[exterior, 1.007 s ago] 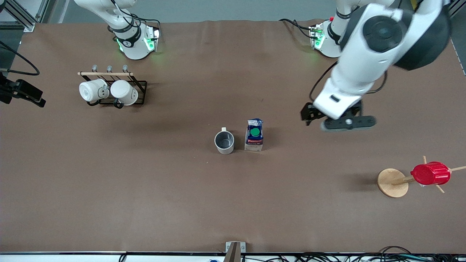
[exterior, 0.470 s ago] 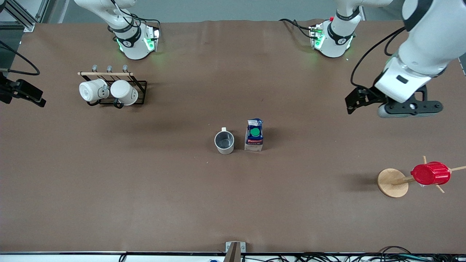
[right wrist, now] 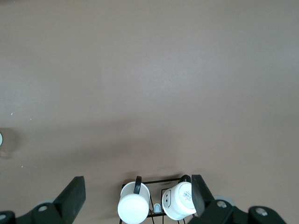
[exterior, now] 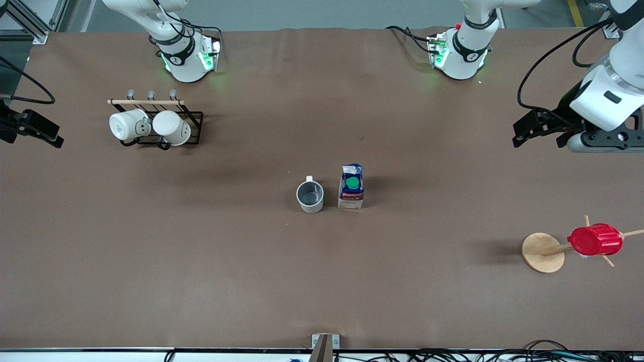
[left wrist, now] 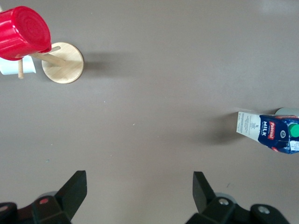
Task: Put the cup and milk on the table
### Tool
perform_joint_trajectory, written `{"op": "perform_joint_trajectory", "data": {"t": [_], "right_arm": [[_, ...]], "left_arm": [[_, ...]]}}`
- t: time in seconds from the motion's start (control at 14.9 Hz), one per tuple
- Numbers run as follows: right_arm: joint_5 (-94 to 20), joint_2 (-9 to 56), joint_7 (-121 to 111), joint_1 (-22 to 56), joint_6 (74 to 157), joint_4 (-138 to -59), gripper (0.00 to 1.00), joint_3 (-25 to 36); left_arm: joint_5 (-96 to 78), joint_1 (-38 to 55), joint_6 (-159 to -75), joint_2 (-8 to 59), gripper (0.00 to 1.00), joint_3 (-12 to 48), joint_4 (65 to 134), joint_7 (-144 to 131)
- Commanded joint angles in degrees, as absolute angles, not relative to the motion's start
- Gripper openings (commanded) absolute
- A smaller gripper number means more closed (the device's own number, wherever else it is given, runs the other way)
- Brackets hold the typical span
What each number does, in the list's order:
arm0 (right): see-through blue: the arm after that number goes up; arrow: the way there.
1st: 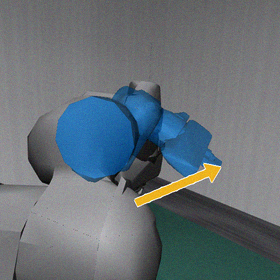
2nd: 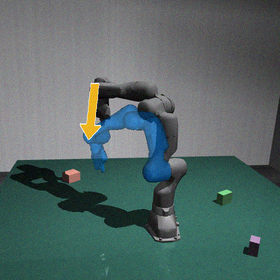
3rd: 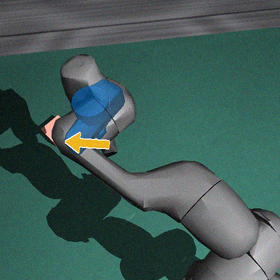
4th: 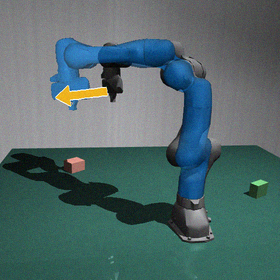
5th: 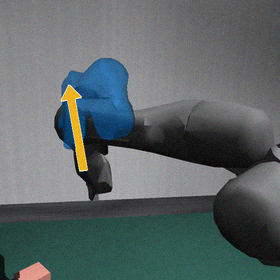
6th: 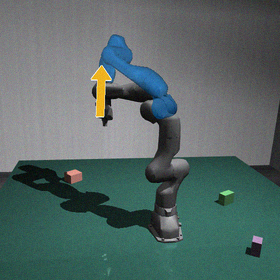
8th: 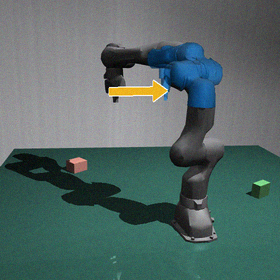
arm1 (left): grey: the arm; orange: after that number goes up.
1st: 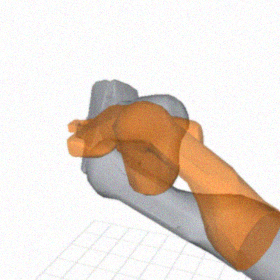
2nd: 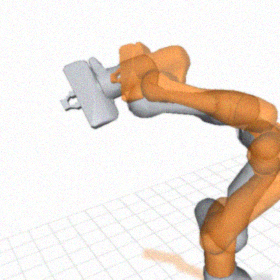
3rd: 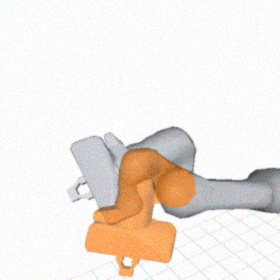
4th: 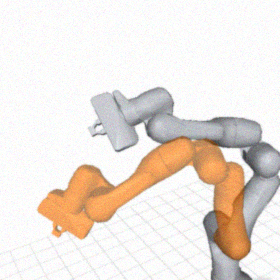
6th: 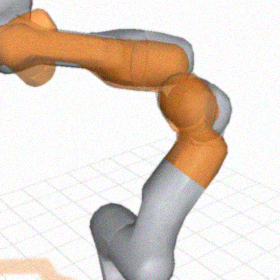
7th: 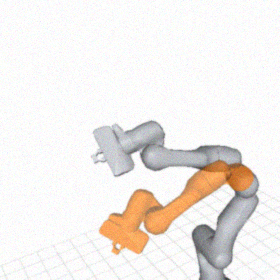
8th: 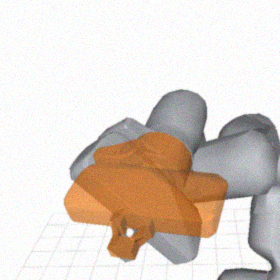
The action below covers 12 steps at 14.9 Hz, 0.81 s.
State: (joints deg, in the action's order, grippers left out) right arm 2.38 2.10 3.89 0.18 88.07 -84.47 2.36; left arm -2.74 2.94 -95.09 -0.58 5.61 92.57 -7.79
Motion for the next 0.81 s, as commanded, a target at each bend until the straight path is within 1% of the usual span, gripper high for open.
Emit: {"op": "perform_joint_trajectory", "data": {"t": [0.0,0.2,0.4,0.6,0.74], "right_arm": [[1.58,2.20,3.25,0.17,87.10,-83.85,1.00,2.37],[1.58,2.20,3.25,0.18,87.10,-83.85,1.00,2.37],[1.32,2.20,3.25,0.09,87.10,-83.85,1.00,2.37],[1.32,2.20,3.25,0.09,87.10,-83.85,1.00,2.37],[1.32,2.20,3.25,0.09,87.10,-83.85,1.00,2.37]], "left_arm": [[-3.78,2.90,-95.53,-4.30,1.00,5.71,97.37,-6.51],[-3.78,3.60,-95.45,-3.78,1.00,3.35,97.03,-4.05],[-3.78,4.04,-95.45,-3.08,1.00,2.64,96.07,-3.61],[-3.87,6.15,-95.10,-3.08,1.00,-0.26,96.15,-1.42],[-3.52,6.33,-95.10,-2.99,1.00,-0.53,96.24,-0.97]]}}
